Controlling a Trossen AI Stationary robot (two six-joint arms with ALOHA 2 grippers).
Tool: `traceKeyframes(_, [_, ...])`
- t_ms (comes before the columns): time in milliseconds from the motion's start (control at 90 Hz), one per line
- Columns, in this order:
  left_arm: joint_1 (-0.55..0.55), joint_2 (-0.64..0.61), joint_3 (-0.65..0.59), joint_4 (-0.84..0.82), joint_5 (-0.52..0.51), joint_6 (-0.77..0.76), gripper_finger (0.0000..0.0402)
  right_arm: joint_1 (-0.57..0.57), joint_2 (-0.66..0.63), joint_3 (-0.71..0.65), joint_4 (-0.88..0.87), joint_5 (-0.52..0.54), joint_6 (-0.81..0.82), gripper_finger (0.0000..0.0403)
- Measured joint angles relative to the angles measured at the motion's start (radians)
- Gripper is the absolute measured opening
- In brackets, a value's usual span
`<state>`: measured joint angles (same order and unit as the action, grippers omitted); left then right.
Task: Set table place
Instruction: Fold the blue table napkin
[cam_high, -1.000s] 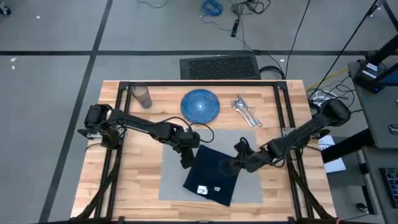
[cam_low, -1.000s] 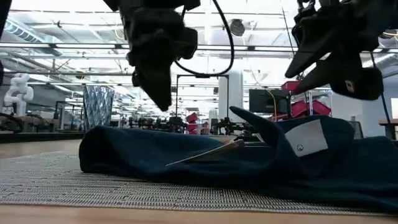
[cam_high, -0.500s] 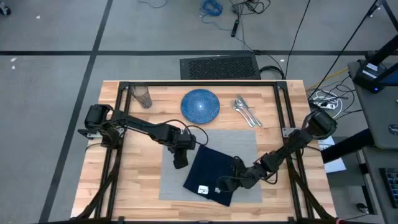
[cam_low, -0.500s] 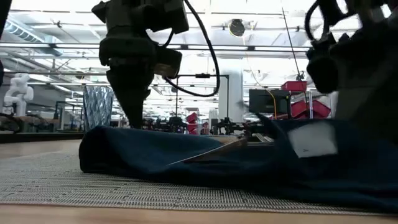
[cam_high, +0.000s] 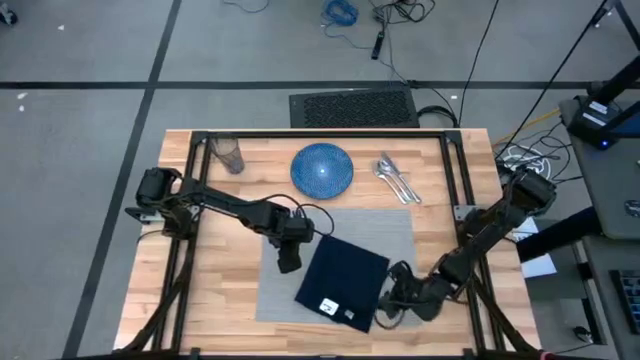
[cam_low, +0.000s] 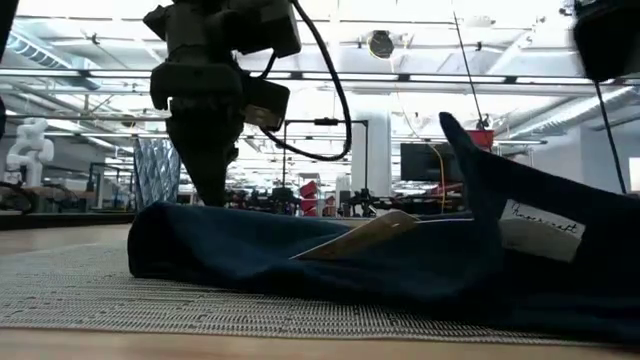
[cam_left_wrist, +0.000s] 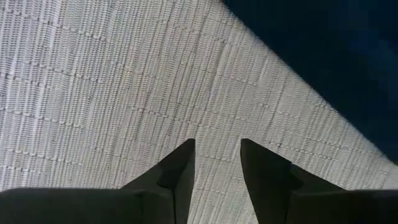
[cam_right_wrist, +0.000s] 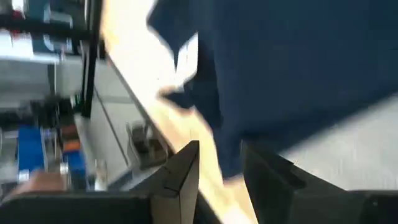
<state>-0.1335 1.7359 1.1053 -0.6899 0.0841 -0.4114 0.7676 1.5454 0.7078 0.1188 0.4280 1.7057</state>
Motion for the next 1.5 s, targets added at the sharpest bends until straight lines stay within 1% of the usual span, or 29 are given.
traceKeyframes(133, [-0.006,0.000,0.000,0.000,0.018,-0.001,0.0113,-0.035,0.002,0.000,0.042,-0.012,-0.077,0.0105])
traceKeyframes(256, [-0.014,0.000,0.000,0.002,0.021,-0.001,0.0113,-0.035,0.002,0.000,0.035,-0.013,-0.111,0.0105])
traceKeyframes(422, [-0.018,0.000,0.000,0.016,0.025,-0.002,0.0113,-0.043,0.002,0.000,0.073,-0.018,-0.159,0.0105])
traceKeyframes(589, [-0.018,0.000,0.000,0.067,0.050,-0.029,0.0113,-0.081,0.041,0.000,0.103,-0.071,-0.195,0.0105])
traceKeyframes(678, [-0.022,0.000,0.000,0.094,0.103,-0.036,0.0113,-0.110,0.081,0.024,0.113,-0.099,-0.241,0.0105])
traceKeyframes(789, [-0.032,0.000,0.000,0.143,0.219,-0.020,0.0113,-0.150,0.118,0.083,0.118,-0.105,-0.344,0.0105])
traceKeyframes(900, [-0.043,-0.001,0.000,0.185,0.337,0.011,0.0113,-0.191,0.147,0.123,0.116,-0.146,-0.424,0.0105])
traceKeyframes(967, [-0.050,-0.008,0.000,0.194,0.350,0.018,0.0113,-0.210,0.168,0.137,0.115,-0.181,-0.444,0.0105])
traceKeyframes(1089, [-0.052,-0.034,0.000,0.188,0.343,0.017,0.0113,-0.225,0.213,0.154,0.115,-0.257,-0.461,0.0105])
traceKeyframes(1178, [-0.052,-0.053,0.000,0.183,0.321,0.016,0.0113,-0.225,0.246,0.170,0.116,-0.288,-0.461,0.0105])
traceKeyframes(1222, [-0.052,-0.057,0.000,0.181,0.310,0.016,0.0113,-0.224,0.262,0.179,0.116,-0.325,-0.461,0.0105])
traceKeyframes(1267, [-0.052,-0.061,0.000,0.177,0.303,0.016,0.0113,-0.218,0.278,0.192,0.116,-0.397,-0.462,0.0105])
traceKeyframes(1333, [-0.052,-0.065,0.000,0.167,0.300,0.016,0.0113,-0.191,0.288,0.202,0.102,-0.548,-0.464,0.0105])
traceKeyframes(1378, [-0.052,-0.066,0.001,0.164,0.297,0.017,0.0113,-0.147,0.279,0.203,0.068,-0.605,-0.451,0.0105])
traceKeyframes(1422, [-0.052,-0.066,0.001,0.147,0.290,0.017,0.0113,-0.098,0.256,0.203,0.015,-0.602,-0.429,0.0105])
traceKeyframes(1467, [-0.052,-0.066,0.001,0.136,0.283,0.016,0.0113,-0.053,0.226,0.203,-0.030,-0.556,-0.406,0.0105])
traceKeyframes(1500, [-0.052,-0.066,0.001,0.133,0.275,0.016,0.0113,-0.027,0.202,0.203,-0.055,-0.498,-0.383,0.0105])
